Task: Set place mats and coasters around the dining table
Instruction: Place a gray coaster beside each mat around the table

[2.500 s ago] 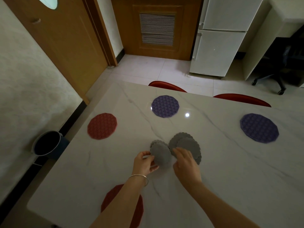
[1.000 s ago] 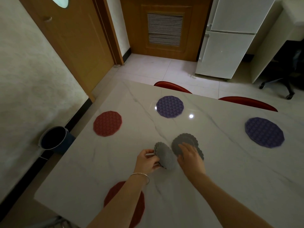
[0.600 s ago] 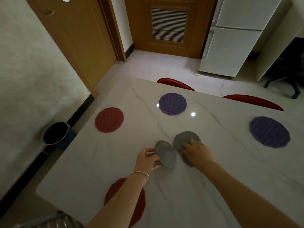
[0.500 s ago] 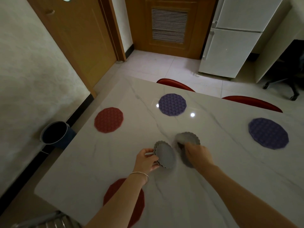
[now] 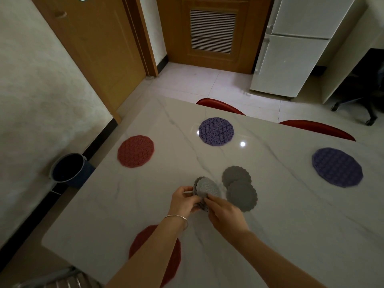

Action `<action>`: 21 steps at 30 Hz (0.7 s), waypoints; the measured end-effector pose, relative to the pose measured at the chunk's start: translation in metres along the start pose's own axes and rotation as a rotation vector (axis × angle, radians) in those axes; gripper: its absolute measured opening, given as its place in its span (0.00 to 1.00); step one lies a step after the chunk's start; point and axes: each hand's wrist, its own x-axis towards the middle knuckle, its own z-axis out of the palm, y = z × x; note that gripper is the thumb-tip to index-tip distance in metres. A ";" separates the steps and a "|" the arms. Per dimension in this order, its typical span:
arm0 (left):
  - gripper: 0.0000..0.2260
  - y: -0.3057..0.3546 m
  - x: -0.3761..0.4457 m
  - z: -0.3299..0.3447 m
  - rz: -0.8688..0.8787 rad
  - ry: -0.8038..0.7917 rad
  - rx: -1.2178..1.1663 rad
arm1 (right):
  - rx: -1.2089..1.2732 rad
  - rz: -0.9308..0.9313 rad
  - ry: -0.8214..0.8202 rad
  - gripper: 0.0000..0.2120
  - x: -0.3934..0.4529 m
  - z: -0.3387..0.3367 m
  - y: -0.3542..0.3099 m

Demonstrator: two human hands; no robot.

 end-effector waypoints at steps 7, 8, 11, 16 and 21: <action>0.13 -0.002 0.004 -0.001 -0.016 0.011 -0.013 | -0.081 0.456 -0.106 0.23 0.008 -0.014 0.042; 0.13 -0.003 0.004 -0.001 -0.020 0.009 -0.020 | -0.126 0.501 -0.188 0.28 0.006 -0.017 0.047; 0.13 -0.003 0.003 -0.001 -0.021 0.006 -0.034 | -0.190 0.558 -0.309 0.36 -0.002 -0.022 0.054; 0.14 -0.002 -0.001 0.000 -0.033 -0.001 -0.048 | -0.227 0.507 -0.350 0.21 -0.003 -0.022 0.057; 0.13 0.001 -0.004 0.001 -0.041 -0.001 -0.049 | -0.247 0.420 -0.377 0.09 -0.001 -0.024 0.053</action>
